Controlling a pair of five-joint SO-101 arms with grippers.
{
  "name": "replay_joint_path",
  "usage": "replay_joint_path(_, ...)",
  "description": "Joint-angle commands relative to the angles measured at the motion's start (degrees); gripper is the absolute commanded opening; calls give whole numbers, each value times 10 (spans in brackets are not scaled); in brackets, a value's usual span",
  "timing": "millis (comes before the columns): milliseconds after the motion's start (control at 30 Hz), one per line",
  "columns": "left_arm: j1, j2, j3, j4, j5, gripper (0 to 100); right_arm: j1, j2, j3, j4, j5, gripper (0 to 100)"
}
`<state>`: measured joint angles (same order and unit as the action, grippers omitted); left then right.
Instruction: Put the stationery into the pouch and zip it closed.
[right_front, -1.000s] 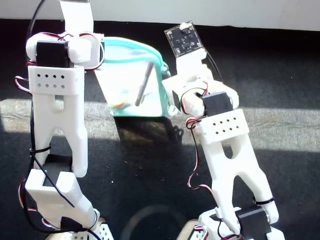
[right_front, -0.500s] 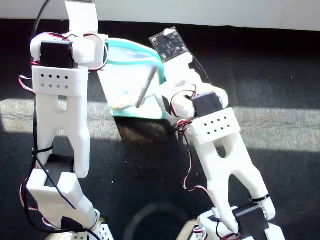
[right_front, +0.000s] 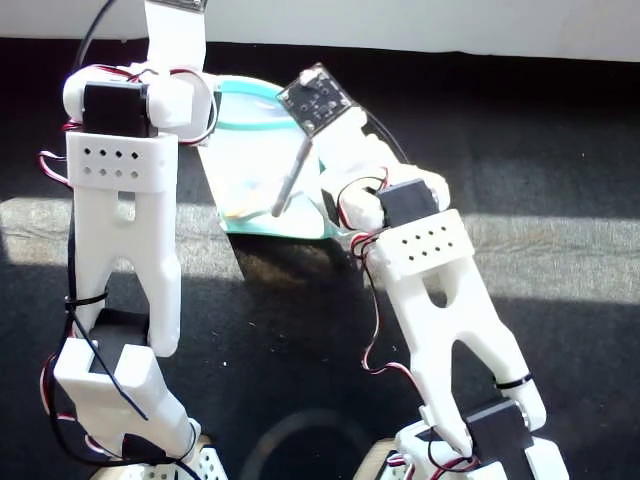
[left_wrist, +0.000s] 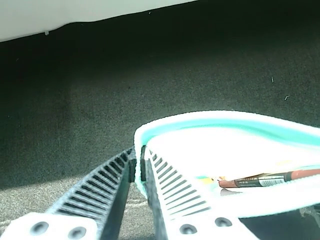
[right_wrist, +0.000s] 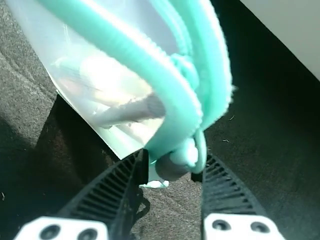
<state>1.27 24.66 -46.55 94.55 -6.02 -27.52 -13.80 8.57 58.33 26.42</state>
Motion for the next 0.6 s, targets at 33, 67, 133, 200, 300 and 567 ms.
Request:
replay_joint_path(33,10,43,10,27,-9,9,-2,-16,-29,-8,35,2)
replay_joint_path(67,10,43,10,27,-9,9,-2,-31,-31,-3,37,8)
replay_joint_path(133,10,43,10,27,-9,9,-4,-65,-41,23,38,6)
replay_joint_path(200,9,43,10,27,-9,9,-5,-102,-51,54,38,6)
replay_joint_path(300,11,43,11,27,-8,9,-6,-146,-54,92,37,6)
replay_joint_path(567,14,44,11,24,-6,9,-58,-189,-50,145,35,6)
